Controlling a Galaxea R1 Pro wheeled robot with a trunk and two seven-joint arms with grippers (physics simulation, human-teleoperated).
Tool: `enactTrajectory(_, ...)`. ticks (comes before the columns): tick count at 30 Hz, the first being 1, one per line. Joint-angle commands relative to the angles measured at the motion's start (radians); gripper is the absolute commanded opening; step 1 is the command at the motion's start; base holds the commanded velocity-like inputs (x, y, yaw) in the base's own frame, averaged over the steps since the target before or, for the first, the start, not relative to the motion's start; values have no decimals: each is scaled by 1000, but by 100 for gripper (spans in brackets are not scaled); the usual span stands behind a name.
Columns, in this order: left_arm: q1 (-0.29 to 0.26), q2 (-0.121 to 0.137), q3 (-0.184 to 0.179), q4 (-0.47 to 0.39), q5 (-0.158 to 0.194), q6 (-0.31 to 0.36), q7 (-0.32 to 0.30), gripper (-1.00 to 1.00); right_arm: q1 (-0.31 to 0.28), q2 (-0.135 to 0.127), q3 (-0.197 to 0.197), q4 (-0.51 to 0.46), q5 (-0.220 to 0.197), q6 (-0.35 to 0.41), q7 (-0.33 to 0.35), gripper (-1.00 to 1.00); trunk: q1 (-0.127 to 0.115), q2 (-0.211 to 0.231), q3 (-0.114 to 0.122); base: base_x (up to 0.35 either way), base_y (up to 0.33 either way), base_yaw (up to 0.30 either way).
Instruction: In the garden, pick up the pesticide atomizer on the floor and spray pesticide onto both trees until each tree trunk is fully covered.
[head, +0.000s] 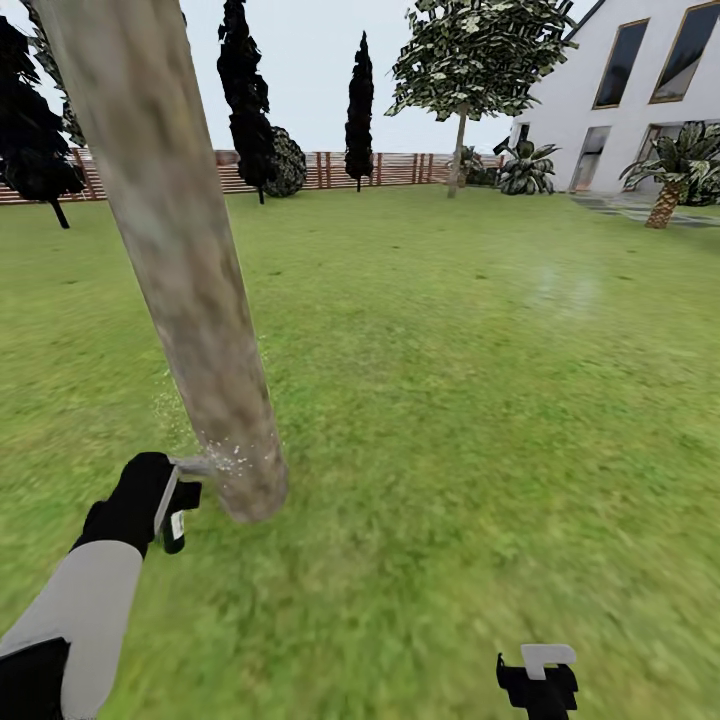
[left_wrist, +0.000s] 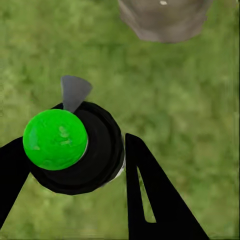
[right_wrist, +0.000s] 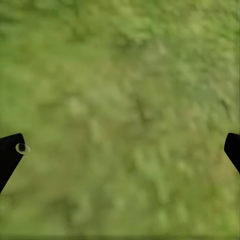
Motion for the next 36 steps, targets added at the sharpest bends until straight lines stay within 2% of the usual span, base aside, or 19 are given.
enactTrajectory(1, -14, 0, 1, -8, -14, 14, -21, -100, -1, 0, -7, 0, 11, -2, -4, 100, 0, 0, -1, 0, 0, 0)
enactTrajectory(4, -56, 5, 0, -14, -16, 28, -36, -100, -1, 0, -7, 0, 11, -2, -3, 100, 0, 0, -1, 0, 0, 0)
enactTrajectory(8, -54, 6, -61, -17, -19, 31, -37, -100, -1, 0, -7, 0, 11, -2, -3, 100, 0, 0, -1, 18, -15, 0)
enactTrajectory(10, -51, 7, -74, -17, -19, 31, -38, -100, -1, 0, -7, 0, 11, -2, -3, 100, 0, 0, -1, 141, -171, 0)
enactTrajectory(18, -49, 1, -76, -17, -15, 31, -39, -100, -1, 0, -7, 0, 11, -2, -3, 100, 0, 0, -1, 129, -231, 0)
enactTrajectory(24, -50, 4, -75, -17, -13, 30, -39, -100, -1, 0, -7, 0, 11, -2, -3, 100, 0, 0, -1, -132, -262, 13)
enactTrajectory(28, -51, 3, -73, -17, -13, 30, -39, -100, -1, 0, -7, 0, 11, -2, -3, 100, 0, 0, -1, -110, -247, 222)
enactTrajectory(36, -48, -6, -70, -48, -11, 30, -39, -100, -1, 0, -6, 0, 11, -2, -3, 100, 0, 0, -1, 287, -59, 183)
